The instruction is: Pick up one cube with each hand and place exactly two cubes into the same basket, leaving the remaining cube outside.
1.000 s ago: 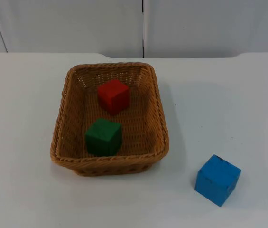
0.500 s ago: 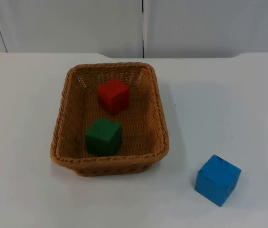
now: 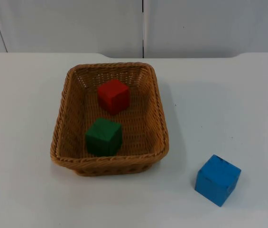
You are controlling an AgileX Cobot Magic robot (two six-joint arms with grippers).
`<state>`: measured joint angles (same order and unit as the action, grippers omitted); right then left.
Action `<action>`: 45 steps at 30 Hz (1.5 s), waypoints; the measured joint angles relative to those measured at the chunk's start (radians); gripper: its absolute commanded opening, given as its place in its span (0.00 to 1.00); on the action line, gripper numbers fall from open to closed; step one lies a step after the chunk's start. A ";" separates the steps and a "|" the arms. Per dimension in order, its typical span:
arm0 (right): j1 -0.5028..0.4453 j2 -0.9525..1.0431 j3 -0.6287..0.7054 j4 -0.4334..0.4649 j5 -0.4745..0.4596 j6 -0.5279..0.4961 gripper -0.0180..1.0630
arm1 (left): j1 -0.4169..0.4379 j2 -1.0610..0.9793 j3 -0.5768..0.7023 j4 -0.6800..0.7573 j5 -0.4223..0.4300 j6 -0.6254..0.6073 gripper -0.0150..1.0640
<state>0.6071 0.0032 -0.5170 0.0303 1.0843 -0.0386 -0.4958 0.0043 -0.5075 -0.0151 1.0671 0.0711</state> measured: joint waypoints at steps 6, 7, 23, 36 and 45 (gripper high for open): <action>0.000 0.000 0.000 0.000 0.000 0.000 0.99 | 0.000 0.000 0.000 0.015 0.000 0.000 0.99; 0.000 0.000 0.000 0.000 0.000 0.000 0.99 | 0.000 0.000 0.000 0.015 0.000 0.000 0.99; -0.155 0.000 0.000 0.000 0.000 -0.002 0.99 | 0.000 0.000 0.000 0.015 0.000 0.000 0.99; -0.425 0.000 0.000 0.000 0.000 -0.002 0.99 | 0.000 0.000 0.000 0.015 0.000 0.000 0.99; -0.531 0.000 0.000 0.000 0.000 -0.002 0.99 | 0.000 0.000 0.000 0.015 0.000 0.000 0.99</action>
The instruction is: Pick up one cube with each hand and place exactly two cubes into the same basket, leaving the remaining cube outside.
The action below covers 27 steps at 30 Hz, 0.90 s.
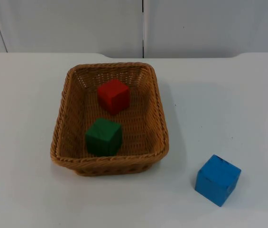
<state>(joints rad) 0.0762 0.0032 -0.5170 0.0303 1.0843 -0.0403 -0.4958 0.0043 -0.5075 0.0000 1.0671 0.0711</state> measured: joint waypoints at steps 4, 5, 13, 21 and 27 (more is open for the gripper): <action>-0.002 0.000 0.000 0.000 0.000 0.000 0.99 | 0.000 0.000 0.000 0.000 0.000 0.000 0.99; -0.002 0.000 0.000 0.000 0.000 0.000 0.99 | 0.000 0.000 0.000 0.000 0.000 0.000 0.99; -0.002 0.000 0.000 0.000 0.000 0.000 0.99 | 0.095 0.000 0.000 0.000 0.000 0.000 0.99; -0.002 0.000 0.000 0.000 0.000 0.000 0.99 | 0.252 0.000 0.000 0.000 0.000 0.000 0.99; -0.002 0.000 0.000 0.000 0.000 0.000 0.99 | 0.372 0.000 0.000 0.000 0.000 0.000 0.99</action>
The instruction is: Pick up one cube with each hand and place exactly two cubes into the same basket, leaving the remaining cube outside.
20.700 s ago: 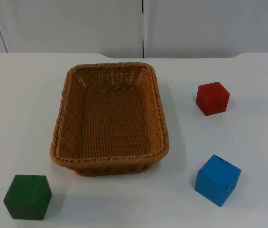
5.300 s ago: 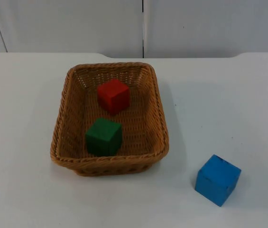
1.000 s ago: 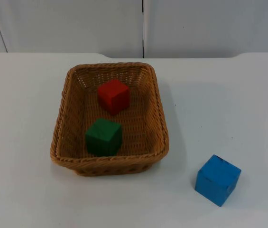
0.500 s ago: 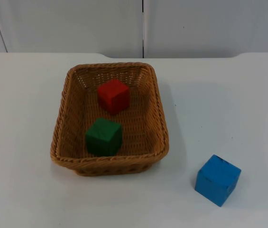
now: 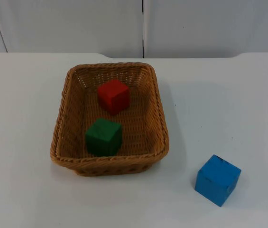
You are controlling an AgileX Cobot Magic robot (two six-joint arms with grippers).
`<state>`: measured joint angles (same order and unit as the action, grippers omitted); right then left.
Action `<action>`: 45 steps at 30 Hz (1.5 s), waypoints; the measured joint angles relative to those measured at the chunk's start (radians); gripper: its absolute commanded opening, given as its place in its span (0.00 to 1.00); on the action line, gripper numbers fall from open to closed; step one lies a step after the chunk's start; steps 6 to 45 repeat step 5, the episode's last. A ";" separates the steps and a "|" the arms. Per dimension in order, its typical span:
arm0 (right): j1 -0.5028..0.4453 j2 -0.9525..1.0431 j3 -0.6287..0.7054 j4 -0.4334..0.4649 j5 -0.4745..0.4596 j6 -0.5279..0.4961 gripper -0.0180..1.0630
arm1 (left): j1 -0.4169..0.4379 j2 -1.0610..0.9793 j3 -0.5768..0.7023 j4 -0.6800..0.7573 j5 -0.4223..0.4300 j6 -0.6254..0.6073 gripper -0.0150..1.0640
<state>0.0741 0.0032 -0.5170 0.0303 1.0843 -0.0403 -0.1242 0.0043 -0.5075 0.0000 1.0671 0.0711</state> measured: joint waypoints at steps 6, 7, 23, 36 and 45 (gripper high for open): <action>0.000 0.000 0.000 0.000 0.000 0.000 0.99 | 0.074 0.000 0.000 0.000 0.000 0.000 0.99; 0.000 0.000 0.000 0.000 0.000 0.000 0.99 | 0.074 0.000 0.000 0.000 0.000 0.000 0.99; 0.000 0.000 0.000 0.000 0.000 0.000 0.99 | 0.074 0.000 0.000 0.000 0.000 0.000 0.99; 0.000 0.000 0.000 0.000 0.000 0.000 0.99 | 0.074 0.000 0.000 0.000 0.000 0.000 0.99; 0.000 0.000 0.000 0.000 0.000 0.000 0.99 | 0.074 0.000 0.000 0.000 0.000 0.000 0.99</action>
